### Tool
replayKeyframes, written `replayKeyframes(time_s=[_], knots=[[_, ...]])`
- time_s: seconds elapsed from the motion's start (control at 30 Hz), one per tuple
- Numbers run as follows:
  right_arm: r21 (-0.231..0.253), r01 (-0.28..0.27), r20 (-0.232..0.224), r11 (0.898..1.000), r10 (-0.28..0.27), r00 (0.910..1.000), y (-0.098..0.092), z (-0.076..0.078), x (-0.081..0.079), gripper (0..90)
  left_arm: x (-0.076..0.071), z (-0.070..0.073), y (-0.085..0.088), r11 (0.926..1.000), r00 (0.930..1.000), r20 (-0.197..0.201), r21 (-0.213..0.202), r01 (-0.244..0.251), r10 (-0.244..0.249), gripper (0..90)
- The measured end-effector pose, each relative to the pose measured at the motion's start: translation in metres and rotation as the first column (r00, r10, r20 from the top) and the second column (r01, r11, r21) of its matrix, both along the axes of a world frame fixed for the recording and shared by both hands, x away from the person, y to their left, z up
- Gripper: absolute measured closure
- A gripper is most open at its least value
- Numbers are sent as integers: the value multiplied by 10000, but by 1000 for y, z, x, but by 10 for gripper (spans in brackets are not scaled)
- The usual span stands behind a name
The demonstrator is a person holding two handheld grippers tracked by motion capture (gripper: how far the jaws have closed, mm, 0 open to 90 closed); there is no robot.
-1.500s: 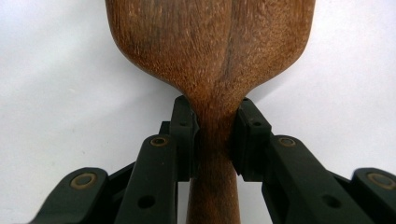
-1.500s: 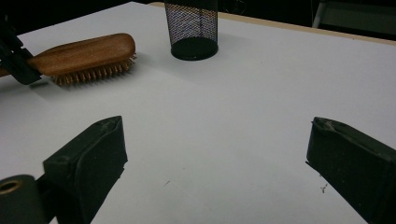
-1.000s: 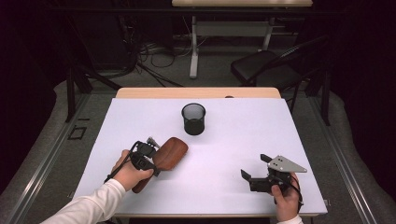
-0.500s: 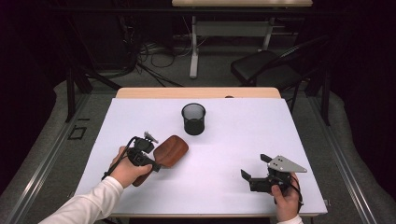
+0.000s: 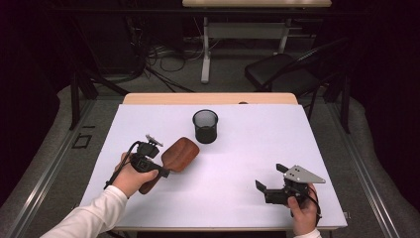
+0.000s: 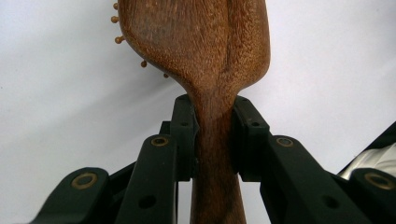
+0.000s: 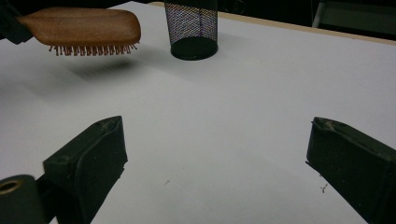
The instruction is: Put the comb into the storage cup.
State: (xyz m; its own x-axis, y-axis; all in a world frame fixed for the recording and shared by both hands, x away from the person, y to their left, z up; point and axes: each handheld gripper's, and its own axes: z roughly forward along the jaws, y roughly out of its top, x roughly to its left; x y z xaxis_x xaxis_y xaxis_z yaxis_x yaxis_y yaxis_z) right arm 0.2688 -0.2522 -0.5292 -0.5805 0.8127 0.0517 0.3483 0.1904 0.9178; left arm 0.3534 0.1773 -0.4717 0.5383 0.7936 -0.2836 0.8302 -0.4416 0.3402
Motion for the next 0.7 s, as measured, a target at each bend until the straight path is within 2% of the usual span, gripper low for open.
replayKeyframes(time_s=[0.3, 0.7], knots=[[-10, -9, -17, 10000, 9, 10000, 0, 0, 0, 45, -2, 8, 3, 9978, 9995, 302, -668, -1, 22, 740], [-19, 6, -28, 10000, -6, 10000, 1, 0, 0, 46, -1, 13, 12, 9883, 9982, 517, -1505, -239, 320, 740]])
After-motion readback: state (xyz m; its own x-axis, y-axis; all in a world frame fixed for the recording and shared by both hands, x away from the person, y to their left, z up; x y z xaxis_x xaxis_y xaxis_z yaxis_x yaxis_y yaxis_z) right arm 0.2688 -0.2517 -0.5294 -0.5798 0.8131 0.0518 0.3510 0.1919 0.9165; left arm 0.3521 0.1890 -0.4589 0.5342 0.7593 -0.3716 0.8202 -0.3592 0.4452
